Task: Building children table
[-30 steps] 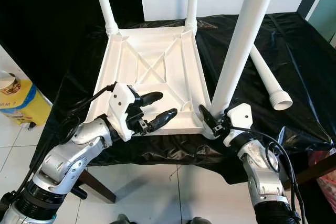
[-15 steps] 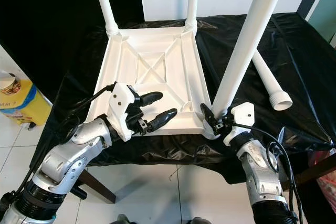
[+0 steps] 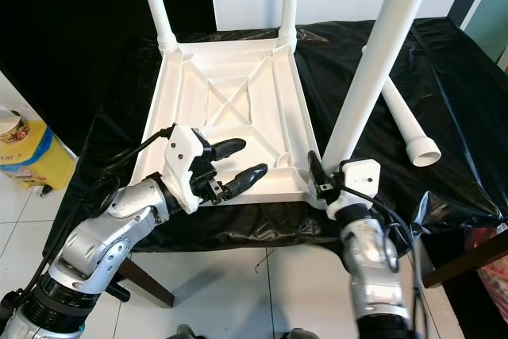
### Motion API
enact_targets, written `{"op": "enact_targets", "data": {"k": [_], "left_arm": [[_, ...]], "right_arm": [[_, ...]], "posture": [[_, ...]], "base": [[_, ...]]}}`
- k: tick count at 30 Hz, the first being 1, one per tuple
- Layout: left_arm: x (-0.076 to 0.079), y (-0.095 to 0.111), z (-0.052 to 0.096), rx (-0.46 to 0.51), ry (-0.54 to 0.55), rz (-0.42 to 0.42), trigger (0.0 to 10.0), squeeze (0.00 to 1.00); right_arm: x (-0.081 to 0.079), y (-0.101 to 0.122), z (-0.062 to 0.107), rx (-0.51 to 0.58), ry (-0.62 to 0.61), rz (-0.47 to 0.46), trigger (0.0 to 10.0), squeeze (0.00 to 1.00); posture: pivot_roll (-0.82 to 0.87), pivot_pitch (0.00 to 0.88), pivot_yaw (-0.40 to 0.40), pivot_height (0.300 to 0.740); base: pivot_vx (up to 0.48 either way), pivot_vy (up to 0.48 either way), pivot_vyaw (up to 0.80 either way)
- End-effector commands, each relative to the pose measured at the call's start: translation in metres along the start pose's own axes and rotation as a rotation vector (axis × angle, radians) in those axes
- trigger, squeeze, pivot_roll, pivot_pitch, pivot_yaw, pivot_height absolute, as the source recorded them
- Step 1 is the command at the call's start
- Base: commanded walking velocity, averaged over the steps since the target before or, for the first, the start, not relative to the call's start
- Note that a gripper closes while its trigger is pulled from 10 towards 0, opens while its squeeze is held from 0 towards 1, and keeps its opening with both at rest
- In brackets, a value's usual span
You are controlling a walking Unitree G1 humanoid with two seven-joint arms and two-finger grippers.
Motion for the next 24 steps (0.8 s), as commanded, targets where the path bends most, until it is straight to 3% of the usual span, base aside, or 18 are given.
{"op": "enact_targets", "data": {"k": [1,3,5,7,17,18,19,20,24], "left_arm": [[0.007,0.001,0.001,-0.009,-0.070,-0.003,10.0,0.00],[0.008,0.001,0.001,-0.008,-0.070,-0.004,10.0,0.00],[0.008,0.001,0.001,-0.008,-0.070,-0.004,10.0,0.00],[0.008,0.001,0.001,-0.008,-0.068,-0.004,10.0,0.00],[0.009,0.001,0.001,-0.005,-0.066,-0.002,10.0,0.00],[0.009,0.001,0.001,-0.004,-0.067,-0.002,10.0,0.00],[0.010,0.001,0.001,-0.003,-0.068,-0.001,10.0,0.00],[0.010,0.000,0.001,-0.003,-0.071,-0.001,10.0,0.00],[0.012,0.000,0.000,-0.004,-0.079,-0.002,10.0,0.00]], "right_arm": [[0.012,-0.028,0.011,-0.136,-0.116,0.003,10.0,0.00],[0.001,-0.031,0.010,-0.157,-0.166,-0.065,10.0,0.00],[0.001,-0.031,0.010,-0.157,-0.166,-0.065,10.0,0.00],[-0.009,-0.030,0.008,-0.159,-0.151,-0.094,10.0,0.00],[-0.015,-0.024,0.008,-0.134,-0.109,-0.085,10.0,0.00],[-0.016,-0.021,0.008,-0.118,-0.105,-0.104,10.0,0.44],[-0.016,-0.019,0.008,-0.107,-0.103,-0.119,10.0,0.44],[-0.016,-0.016,0.008,-0.091,-0.107,-0.120,10.0,1.00],[-0.016,-0.011,0.006,-0.056,-0.073,-0.100,10.0,1.00]], "posture": [[-0.01,0.085,0.032,0.740],[0.00,0.084,0.026,0.740],[0.00,0.084,0.026,0.740],[0.00,0.082,0.022,0.740],[0.00,0.075,0.018,0.740],[-0.01,0.074,0.018,0.740],[-0.01,0.074,0.018,0.740],[-0.01,0.072,0.019,0.740],[-0.02,0.068,0.018,0.740]], "base": [[0.000,0.000,0.00],[0.000,0.000,0.00],[0.000,0.000,0.00],[0.000,0.000,0.00],[0.000,0.000,0.00],[0.000,0.000,0.00],[0.000,0.000,0.00],[0.000,0.000,0.00],[0.000,0.000,0.00]]}}
Point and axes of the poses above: a point about 5 cm out from each wrist's last joint towards the gripper, its own z axis pointing back from the gripper into the wrist, its own y axis along the axis of the wrist's last joint, x = y × z, the point moved 4 cm from there along -z, pointing out of the wrist towards the gripper, and after that the axes turned 8 degrees about z, right-handed, at the moved point
